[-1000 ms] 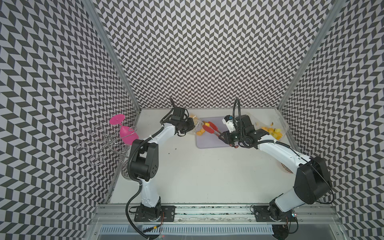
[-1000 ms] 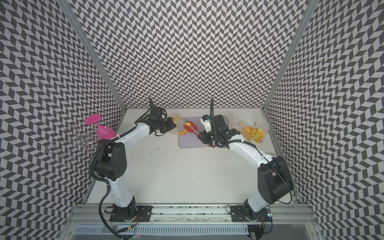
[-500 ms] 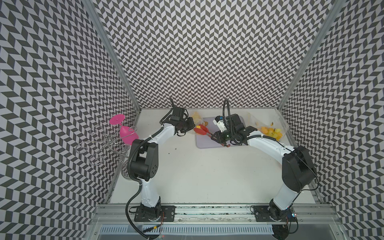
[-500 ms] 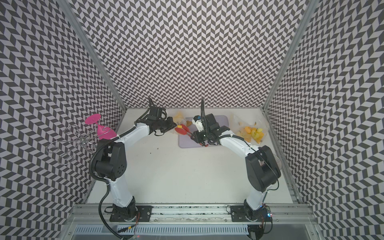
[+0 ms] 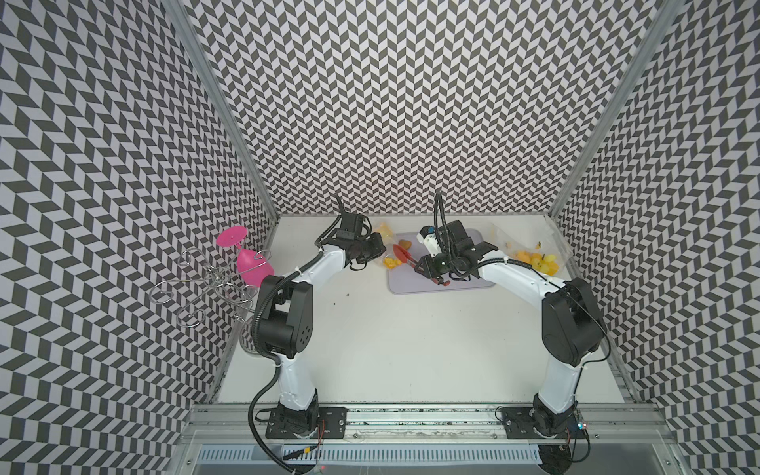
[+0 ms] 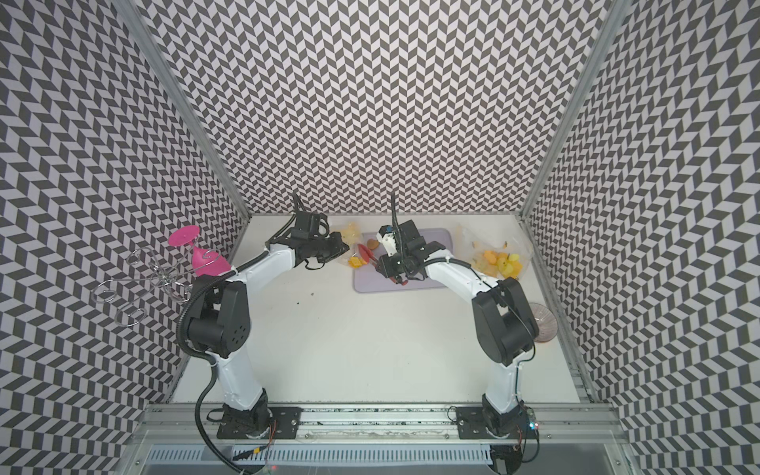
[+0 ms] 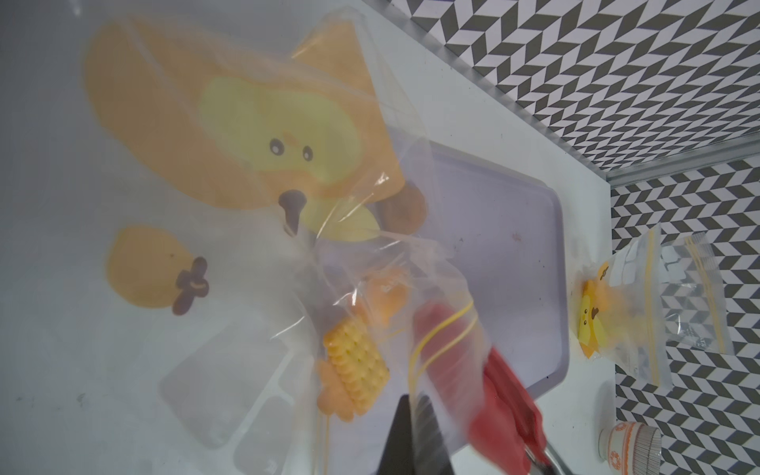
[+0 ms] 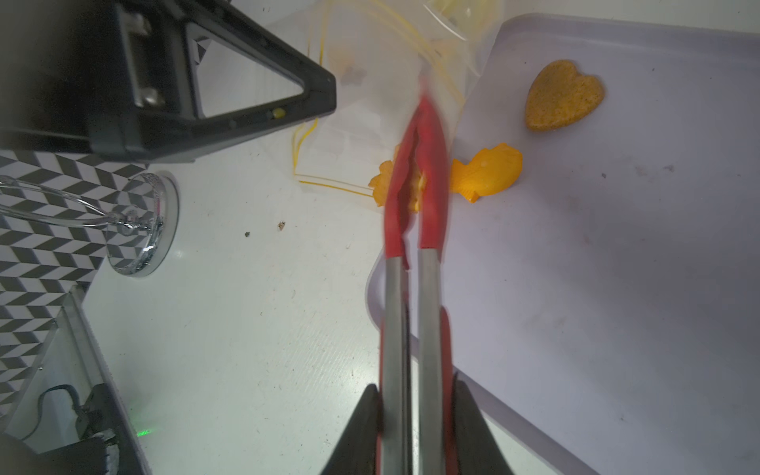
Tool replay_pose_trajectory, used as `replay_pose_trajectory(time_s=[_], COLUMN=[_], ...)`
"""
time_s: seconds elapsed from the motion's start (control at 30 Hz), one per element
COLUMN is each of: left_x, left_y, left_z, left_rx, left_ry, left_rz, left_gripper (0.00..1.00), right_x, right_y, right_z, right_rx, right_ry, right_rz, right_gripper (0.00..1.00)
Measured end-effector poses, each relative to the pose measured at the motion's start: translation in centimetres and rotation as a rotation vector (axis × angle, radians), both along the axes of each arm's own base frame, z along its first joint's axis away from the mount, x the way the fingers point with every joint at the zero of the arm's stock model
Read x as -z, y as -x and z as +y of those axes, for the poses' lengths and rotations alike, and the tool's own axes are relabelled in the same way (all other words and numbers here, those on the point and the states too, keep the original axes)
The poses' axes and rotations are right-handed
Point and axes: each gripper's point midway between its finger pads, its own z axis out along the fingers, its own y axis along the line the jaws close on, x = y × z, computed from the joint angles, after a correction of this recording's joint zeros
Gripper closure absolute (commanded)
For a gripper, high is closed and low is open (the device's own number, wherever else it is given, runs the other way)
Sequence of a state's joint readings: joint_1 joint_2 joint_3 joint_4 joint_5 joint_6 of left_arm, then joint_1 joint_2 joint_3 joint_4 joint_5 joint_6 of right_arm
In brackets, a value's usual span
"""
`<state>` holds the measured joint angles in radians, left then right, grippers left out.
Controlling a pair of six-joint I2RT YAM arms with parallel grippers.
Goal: Put the cookies into a resealable bag to prevent moisture
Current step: Place the cookie in the ziploc bag, then pick up the cookie from the tray.
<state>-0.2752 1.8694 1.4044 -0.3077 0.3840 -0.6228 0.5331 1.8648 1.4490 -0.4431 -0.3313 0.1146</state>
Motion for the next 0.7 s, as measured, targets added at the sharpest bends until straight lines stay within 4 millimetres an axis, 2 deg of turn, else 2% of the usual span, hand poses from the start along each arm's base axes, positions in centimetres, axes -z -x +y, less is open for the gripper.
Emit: replay_pose_trajectory(time_s=[0.1, 0.2, 0.33, 0.47, 0.57, 0.7], left_x=[-0.2, -0.3, -0.2, -0.2, -0.2, -0.4], left_y=[0.1, 0.0, -0.1, -0.3, -0.5, -0.7], left_z=[0.0, 0.1, 0.6, 1.1, 1.5, 2.2], left_rx=[0.001, -0.004, -0.016, -0.026, -0.040, -0.064], left_ry=[0.002, 0.005, 0.007, 0.008, 0.013, 0.020], left_rz=[-0.001, 0.000, 0.002, 0.004, 0.009, 0.013], left_gripper=[1.00, 1.00, 1.00, 1.00, 1.00, 1.00], right_x=[-0.2, -1.1, -4.1, -6.6, -6.1, -3.3], right_y=[0.4, 1.9, 4.3, 5.4, 5.5, 5.3], right_z=[-0.2, -0.9, -2.3, -3.8, -4.6, -5.1], right_rx=[-0.001, -0.009, -0.002, 0.042, 0.086, 0.115], right_ry=[-0.007, -0.028, -0.074, -0.108, -0.102, -0.049], right_rz=[-0.011, -0.031, -0.104, -0.187, -0.200, -0.145], right_gripper=[0.71, 0.70, 0.70, 0.69, 0.69, 0.68])
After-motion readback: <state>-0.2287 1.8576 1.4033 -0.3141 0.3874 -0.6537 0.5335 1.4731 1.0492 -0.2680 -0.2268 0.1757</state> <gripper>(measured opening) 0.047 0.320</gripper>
